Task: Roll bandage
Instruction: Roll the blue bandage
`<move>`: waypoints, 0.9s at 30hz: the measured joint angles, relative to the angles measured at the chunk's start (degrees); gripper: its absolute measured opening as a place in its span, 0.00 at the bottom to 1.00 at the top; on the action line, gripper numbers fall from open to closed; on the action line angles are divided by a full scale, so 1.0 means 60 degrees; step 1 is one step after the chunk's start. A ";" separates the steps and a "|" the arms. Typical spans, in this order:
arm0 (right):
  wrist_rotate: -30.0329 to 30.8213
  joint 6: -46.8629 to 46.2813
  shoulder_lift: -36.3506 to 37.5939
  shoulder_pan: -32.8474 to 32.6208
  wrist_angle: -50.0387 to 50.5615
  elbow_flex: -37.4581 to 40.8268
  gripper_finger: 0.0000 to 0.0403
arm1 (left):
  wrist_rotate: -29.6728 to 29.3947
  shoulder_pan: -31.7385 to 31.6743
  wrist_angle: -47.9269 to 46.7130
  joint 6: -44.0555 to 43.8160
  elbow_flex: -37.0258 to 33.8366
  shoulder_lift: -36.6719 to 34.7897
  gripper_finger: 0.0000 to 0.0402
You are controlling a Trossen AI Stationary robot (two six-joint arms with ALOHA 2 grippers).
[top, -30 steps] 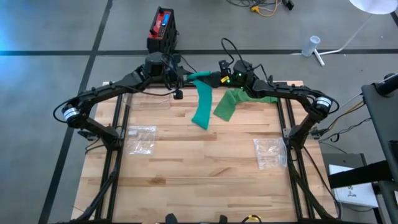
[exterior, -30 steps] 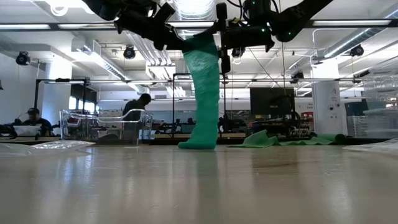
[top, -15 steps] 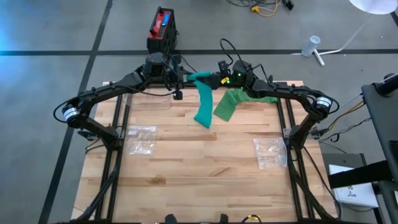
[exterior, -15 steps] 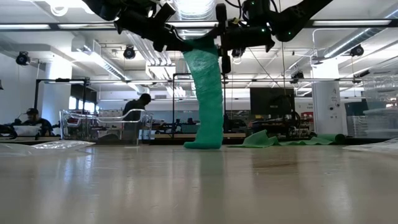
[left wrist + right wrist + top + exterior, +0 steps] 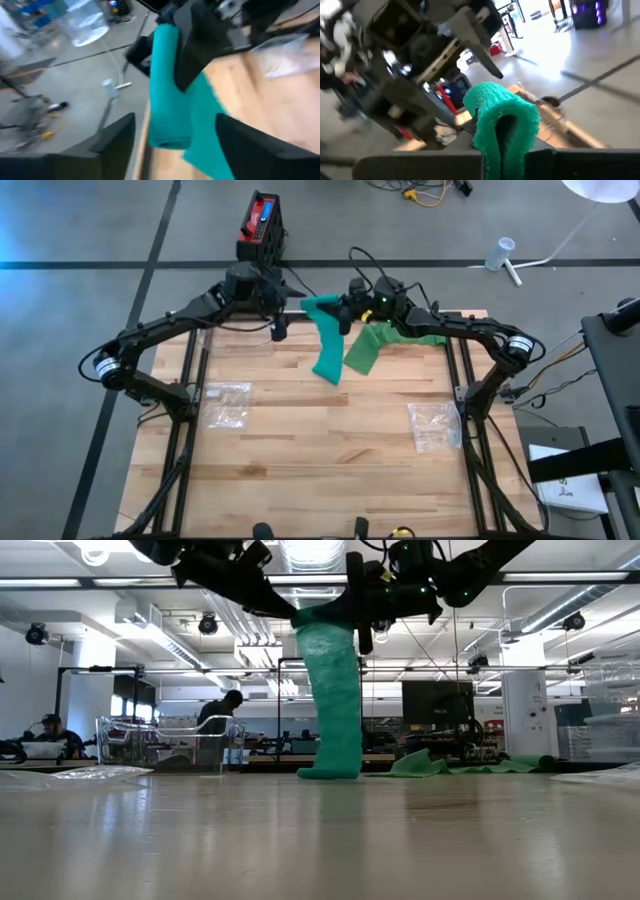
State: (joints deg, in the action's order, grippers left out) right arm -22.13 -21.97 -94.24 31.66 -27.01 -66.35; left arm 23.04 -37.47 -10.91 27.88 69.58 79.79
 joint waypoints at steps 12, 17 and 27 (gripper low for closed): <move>-0.0313 0.3570 0.0000 -0.0316 -0.0060 0.0000 0.03 | 0.1144 -0.0445 0.0388 -0.1243 0.0000 0.0408 0.74; -0.0297 0.3884 0.0000 -0.0372 -0.0115 0.0000 0.03 | 0.1210 -0.0452 0.0385 -0.0700 0.0000 0.0557 0.52; -0.0353 0.3348 0.0098 -0.0375 0.0087 -0.0004 0.18 | 0.1328 -0.0445 0.0350 -0.0475 0.0000 0.0508 0.06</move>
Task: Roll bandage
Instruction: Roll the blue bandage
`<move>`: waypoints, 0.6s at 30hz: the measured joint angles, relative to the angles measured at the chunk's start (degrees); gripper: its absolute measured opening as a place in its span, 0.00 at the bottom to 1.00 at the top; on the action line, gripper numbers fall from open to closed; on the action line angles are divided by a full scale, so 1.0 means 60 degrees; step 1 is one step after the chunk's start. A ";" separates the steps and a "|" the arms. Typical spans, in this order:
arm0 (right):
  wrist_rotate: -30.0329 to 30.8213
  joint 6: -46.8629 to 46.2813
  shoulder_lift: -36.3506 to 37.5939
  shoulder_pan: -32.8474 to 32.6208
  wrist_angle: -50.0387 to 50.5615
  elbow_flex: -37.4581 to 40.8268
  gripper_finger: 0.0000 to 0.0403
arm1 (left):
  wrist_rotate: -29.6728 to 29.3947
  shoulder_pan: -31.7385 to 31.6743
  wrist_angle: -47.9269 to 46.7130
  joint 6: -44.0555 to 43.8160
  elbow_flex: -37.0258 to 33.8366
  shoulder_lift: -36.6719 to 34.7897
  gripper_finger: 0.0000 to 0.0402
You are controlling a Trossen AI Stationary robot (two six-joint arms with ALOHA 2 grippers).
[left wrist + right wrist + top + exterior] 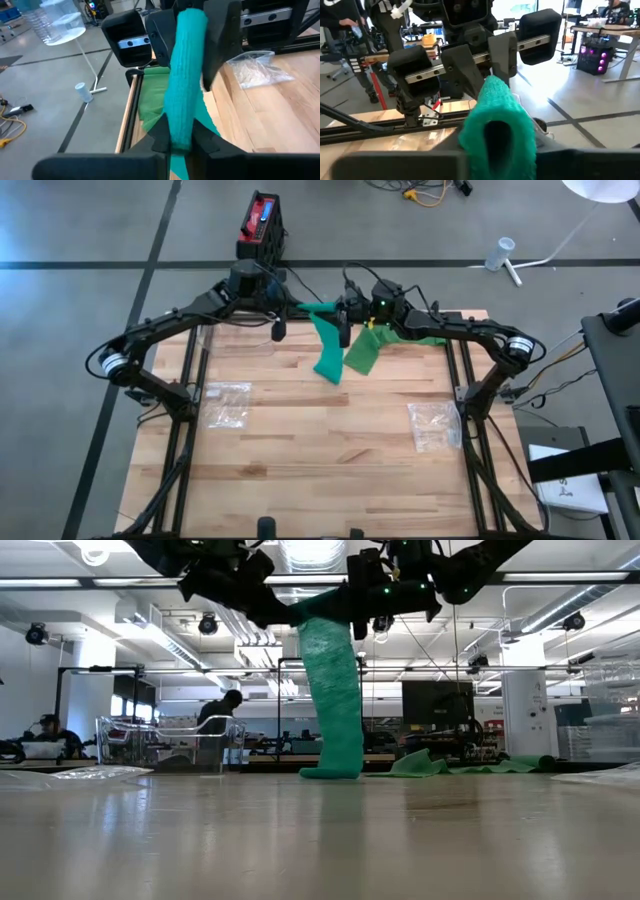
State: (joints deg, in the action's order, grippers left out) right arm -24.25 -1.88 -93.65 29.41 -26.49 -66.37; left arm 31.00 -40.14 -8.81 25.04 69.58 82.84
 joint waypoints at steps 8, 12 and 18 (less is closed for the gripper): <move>-0.0278 0.0293 0.0507 -0.0004 0.0094 0.0000 0.40 | -0.0055 -0.0007 0.0039 -0.0004 0.0004 -0.0046 0.02; -0.0268 0.0326 0.0547 -0.0007 0.0191 0.0000 0.41 | -0.0098 -0.0011 0.0006 -0.0007 0.0004 -0.0046 0.04; -0.0230 0.0502 0.0498 -0.0007 0.0591 0.0000 0.37 | 0.0140 0.0018 0.0094 -0.0241 0.0004 -0.0046 0.02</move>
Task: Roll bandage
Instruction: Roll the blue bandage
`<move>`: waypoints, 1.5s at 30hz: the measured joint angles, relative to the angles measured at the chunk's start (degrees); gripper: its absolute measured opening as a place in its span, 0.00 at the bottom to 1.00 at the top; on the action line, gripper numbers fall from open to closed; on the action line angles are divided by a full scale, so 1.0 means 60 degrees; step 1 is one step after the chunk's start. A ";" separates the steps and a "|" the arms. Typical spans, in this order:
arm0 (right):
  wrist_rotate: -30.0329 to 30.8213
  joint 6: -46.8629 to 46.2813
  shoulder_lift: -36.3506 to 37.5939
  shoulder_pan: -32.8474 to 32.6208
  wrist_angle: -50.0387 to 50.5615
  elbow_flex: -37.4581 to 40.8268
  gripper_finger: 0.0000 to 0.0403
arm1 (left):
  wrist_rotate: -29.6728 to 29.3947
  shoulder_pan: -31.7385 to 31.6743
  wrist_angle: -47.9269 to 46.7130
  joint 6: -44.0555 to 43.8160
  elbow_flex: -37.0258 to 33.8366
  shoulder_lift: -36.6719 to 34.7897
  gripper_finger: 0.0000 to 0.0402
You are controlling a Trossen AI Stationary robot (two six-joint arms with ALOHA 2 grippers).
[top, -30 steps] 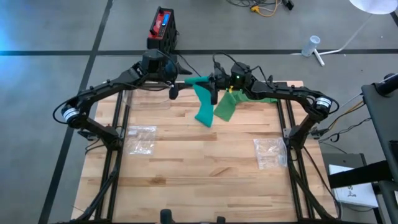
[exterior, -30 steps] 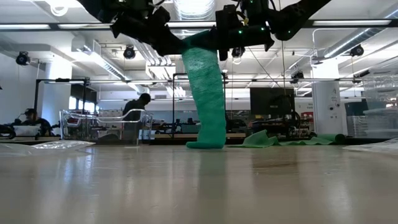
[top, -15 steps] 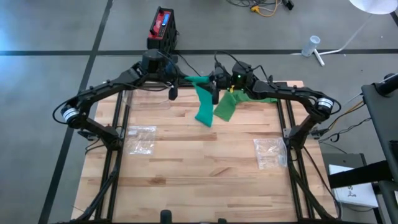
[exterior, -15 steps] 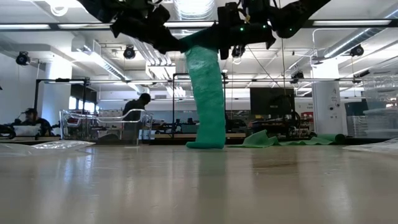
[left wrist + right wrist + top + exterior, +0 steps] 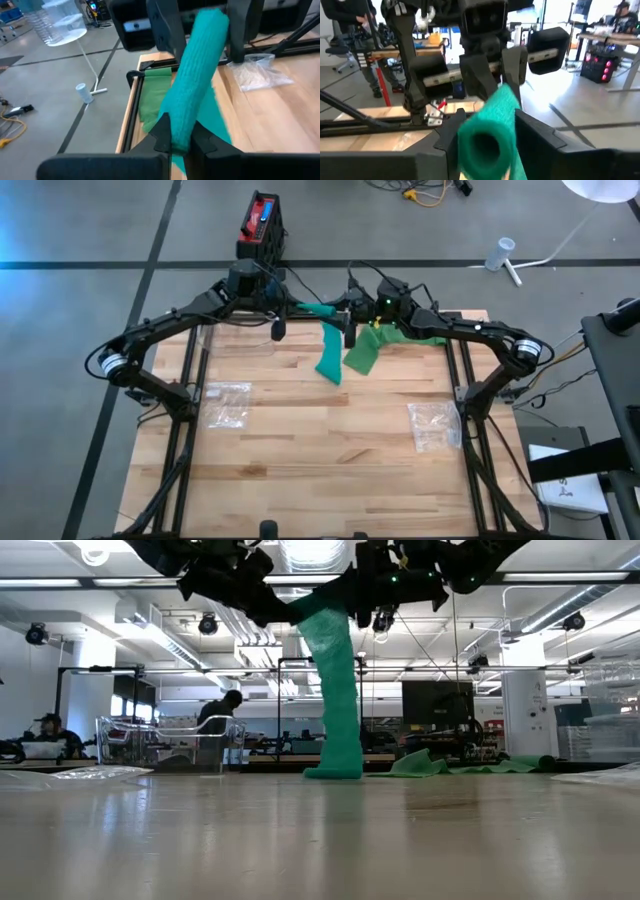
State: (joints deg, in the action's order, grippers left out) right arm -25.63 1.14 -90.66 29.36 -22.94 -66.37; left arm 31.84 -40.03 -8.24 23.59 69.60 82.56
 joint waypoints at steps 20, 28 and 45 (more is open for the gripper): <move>0.0226 0.0672 0.0519 -0.0106 0.1388 0.0004 0.56 | -0.0037 -0.0037 0.0527 -0.0309 0.0000 -0.0326 0.02; 0.0612 0.0425 0.0372 -0.0106 0.1550 0.0007 0.62 | -0.0409 -0.0040 0.0547 -0.0267 0.0000 -0.0659 0.02; 0.0708 -0.0696 0.0038 -0.0005 0.1086 -0.0091 0.70 | -0.3087 0.0284 -0.1341 0.1643 0.0488 -0.1464 0.02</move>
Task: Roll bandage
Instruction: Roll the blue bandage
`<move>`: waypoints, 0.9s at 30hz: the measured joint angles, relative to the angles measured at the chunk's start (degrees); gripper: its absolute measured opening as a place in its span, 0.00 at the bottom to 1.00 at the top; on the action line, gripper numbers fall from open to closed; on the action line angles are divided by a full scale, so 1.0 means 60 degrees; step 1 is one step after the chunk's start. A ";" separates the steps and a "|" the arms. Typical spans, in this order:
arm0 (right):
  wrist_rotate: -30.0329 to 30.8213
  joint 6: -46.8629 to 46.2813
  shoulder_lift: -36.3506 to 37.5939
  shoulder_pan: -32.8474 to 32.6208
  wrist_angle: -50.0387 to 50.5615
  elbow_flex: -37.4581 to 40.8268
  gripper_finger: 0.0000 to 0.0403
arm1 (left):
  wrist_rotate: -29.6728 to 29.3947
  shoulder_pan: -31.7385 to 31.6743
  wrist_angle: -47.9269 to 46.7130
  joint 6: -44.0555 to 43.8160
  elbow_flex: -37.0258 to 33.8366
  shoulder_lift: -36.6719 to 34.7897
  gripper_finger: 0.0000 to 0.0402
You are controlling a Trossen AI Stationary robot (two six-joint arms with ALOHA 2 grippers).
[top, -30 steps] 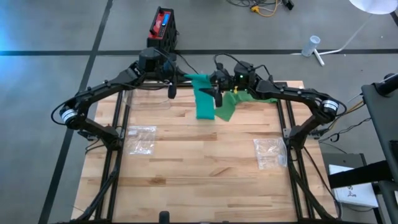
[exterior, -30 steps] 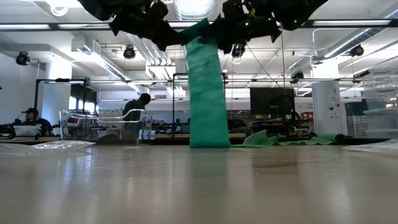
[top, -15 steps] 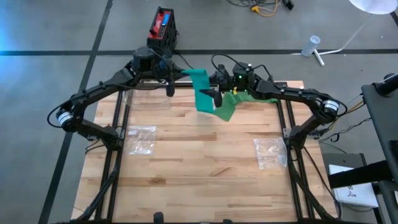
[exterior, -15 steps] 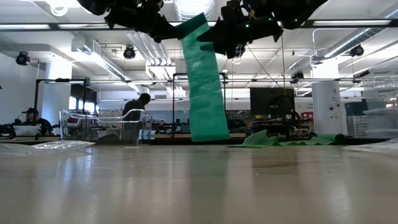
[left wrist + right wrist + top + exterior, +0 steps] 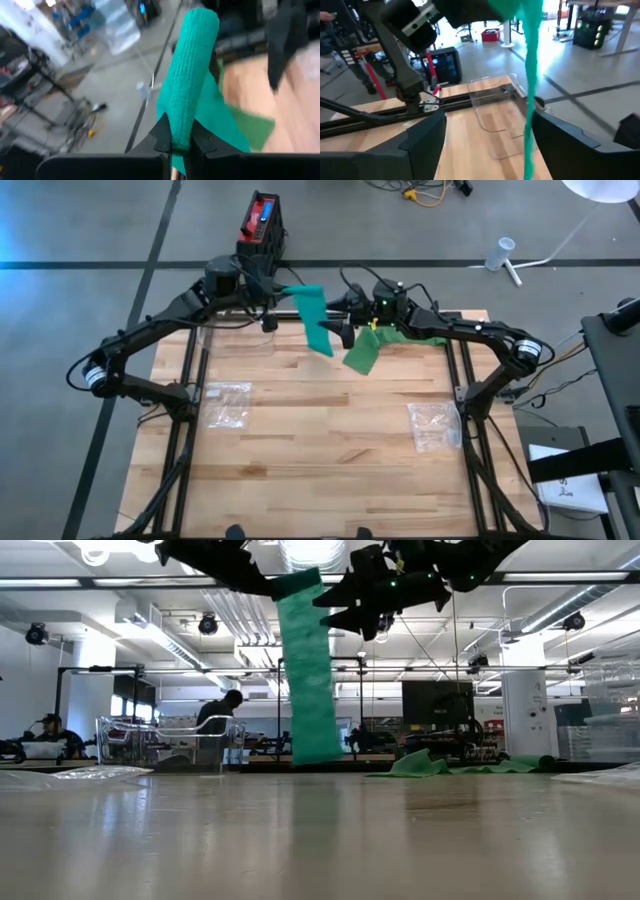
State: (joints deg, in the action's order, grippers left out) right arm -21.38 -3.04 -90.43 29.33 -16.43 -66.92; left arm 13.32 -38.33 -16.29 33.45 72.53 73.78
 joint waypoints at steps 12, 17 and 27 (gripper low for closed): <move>0.0116 0.2995 -0.0018 -0.0230 -0.1036 -0.0591 0.65 | -0.0642 0.0066 -0.3397 0.0612 0.1539 0.0465 0.02; 0.0599 0.4191 -0.0084 -0.0635 -0.1166 -0.0900 0.63 | -0.0572 0.0073 -0.3466 0.0605 0.1621 0.0484 0.02; 0.1078 0.4578 -0.0898 -0.0807 -0.1094 -0.1461 0.50 | 0.0134 0.0284 -0.3462 0.0838 0.1618 0.0484 0.02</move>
State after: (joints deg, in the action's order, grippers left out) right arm -14.91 24.43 -95.82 24.49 -22.99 -75.68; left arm 14.13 -36.62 -37.06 38.48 82.24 76.69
